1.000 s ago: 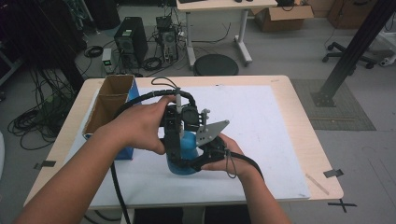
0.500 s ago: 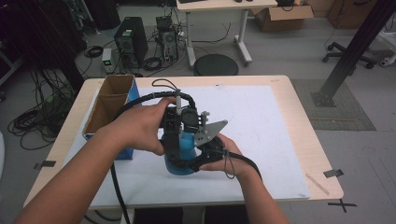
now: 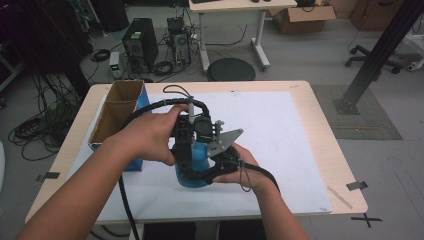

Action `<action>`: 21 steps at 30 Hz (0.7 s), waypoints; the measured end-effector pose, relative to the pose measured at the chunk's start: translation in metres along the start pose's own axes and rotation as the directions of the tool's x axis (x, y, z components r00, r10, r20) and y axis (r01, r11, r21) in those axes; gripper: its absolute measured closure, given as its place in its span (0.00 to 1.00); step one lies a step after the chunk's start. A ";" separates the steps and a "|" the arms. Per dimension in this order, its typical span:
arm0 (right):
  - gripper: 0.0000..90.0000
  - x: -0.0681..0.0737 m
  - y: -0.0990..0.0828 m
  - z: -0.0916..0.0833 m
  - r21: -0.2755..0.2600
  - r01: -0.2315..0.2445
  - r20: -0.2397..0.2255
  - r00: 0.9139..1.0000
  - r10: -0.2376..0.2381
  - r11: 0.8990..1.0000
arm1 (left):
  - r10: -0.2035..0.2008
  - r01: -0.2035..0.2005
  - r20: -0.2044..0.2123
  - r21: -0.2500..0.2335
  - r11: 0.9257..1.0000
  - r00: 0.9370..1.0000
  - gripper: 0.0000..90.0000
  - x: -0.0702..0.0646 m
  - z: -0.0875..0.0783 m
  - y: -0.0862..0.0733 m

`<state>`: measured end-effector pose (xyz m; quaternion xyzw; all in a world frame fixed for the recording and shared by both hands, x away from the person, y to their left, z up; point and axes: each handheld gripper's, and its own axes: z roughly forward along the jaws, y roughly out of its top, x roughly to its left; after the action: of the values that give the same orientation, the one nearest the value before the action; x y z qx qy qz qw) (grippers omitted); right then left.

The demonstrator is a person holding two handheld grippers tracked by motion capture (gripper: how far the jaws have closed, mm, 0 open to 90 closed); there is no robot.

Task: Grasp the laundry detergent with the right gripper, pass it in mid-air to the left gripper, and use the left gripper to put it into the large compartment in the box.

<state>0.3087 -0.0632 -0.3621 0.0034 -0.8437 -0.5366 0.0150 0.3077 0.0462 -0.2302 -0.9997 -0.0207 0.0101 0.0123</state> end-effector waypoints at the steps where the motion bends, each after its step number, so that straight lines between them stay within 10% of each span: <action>1: 0.51 0.000 0.000 0.000 0.000 -0.002 0.001 1.000 0.002 1.000 | 0.003 -0.003 0.005 0.002 1.000 1.000 0.16 0.000 0.000 0.000; 21: 0.51 0.002 0.001 -0.001 -0.004 -0.004 0.006 1.000 0.004 1.000 | 0.020 -0.020 0.014 -0.009 1.000 1.000 0.29 -0.001 -0.003 0.001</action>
<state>0.3070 -0.0632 -0.3605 0.0002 -0.8426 -0.5384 0.0137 0.3065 0.0453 -0.2275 -0.9998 -0.0110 0.0174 0.0074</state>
